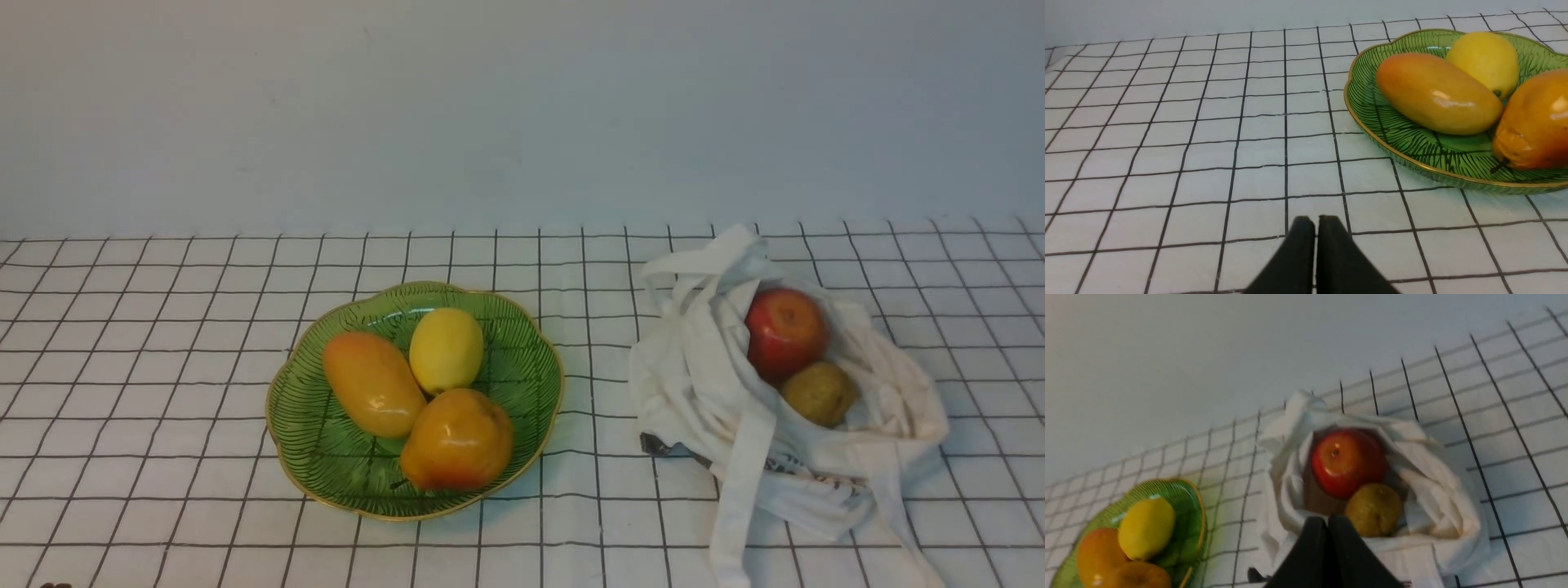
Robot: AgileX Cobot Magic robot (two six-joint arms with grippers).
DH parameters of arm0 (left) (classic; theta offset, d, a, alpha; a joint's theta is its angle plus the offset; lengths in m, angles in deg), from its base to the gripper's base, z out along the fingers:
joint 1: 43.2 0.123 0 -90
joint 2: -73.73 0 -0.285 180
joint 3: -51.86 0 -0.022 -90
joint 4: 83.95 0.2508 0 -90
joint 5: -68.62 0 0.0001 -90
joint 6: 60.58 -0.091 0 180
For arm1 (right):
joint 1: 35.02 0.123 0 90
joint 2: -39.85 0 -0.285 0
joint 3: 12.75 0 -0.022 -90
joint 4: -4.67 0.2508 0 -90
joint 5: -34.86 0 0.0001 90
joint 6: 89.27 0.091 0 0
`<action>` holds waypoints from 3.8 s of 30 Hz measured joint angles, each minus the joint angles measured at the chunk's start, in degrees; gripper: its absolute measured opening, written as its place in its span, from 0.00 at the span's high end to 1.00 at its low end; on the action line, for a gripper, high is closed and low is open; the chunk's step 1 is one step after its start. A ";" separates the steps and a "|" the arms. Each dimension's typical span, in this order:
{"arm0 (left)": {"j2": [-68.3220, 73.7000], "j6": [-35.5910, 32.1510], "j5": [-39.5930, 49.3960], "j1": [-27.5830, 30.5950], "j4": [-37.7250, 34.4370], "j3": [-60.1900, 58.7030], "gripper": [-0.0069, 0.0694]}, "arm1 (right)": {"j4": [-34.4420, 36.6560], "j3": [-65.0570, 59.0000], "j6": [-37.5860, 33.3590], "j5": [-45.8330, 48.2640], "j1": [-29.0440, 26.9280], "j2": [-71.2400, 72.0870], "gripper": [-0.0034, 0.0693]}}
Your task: Take the fruit out of the bag on the white checkered tablecloth and place them on the plate.
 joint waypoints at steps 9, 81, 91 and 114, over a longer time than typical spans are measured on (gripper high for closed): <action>0.00 0.00 0.00 0.00 0.00 0.00 0.92 | -0.42 9.18 -8.04 0.69 0.00 -26.85 0.92; 0.00 0.00 0.00 0.00 0.00 0.00 0.92 | 6.86 48.17 -23.67 -3.87 32.46 -73.73 0.34; 0.00 0.00 0.00 0.00 0.00 0.00 0.92 | 3.12 50.29 -22.17 0.60 32.51 -73.62 0.02; 0.00 -0.11 0.00 0.00 0.00 0.00 0.92 | -42.92 36.63 19.23 25.10 30.98 -8.15 0.97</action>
